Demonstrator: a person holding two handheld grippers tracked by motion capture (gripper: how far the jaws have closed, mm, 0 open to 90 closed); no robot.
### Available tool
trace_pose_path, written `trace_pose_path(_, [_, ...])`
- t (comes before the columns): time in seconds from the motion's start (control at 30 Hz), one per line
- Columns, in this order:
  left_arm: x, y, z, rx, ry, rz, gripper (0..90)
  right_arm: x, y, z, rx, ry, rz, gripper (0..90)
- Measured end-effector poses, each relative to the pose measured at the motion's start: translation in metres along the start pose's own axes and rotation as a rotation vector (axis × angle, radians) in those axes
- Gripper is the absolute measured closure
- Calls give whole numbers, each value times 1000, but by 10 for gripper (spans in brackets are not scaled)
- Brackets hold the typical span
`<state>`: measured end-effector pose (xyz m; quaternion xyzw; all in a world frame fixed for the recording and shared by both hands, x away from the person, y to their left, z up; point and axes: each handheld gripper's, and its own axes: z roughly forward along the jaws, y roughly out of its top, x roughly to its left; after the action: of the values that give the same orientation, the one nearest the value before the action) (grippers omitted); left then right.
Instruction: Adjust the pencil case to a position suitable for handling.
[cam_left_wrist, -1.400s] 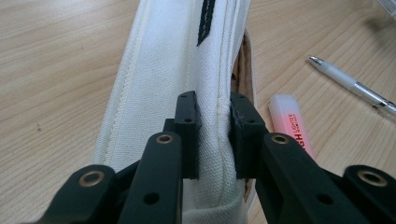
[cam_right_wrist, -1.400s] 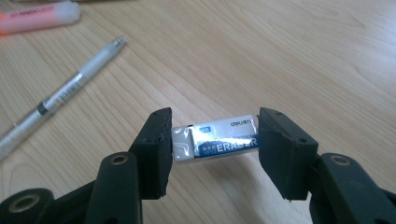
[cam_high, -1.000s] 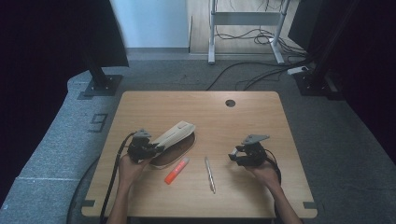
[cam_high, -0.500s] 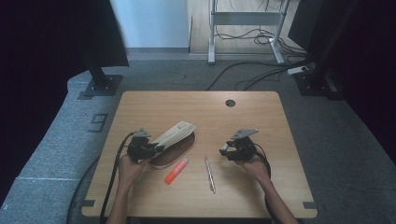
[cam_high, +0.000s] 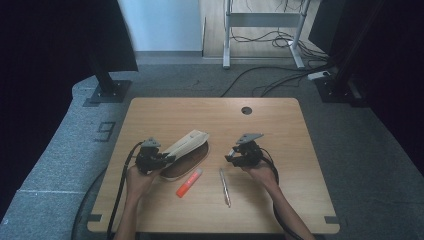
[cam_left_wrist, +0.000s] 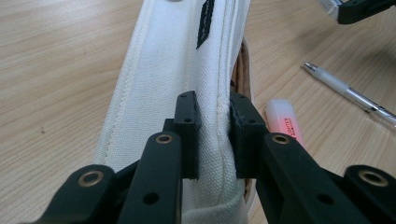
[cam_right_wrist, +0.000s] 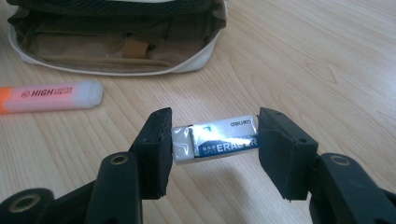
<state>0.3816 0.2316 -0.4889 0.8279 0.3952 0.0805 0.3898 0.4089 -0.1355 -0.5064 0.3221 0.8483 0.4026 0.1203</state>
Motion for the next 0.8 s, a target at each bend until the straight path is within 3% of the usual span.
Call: trace_pose_path(0.8, [2, 0, -2, -12, -15, -18, 756, 16, 25, 46, 18, 26, -28, 455])
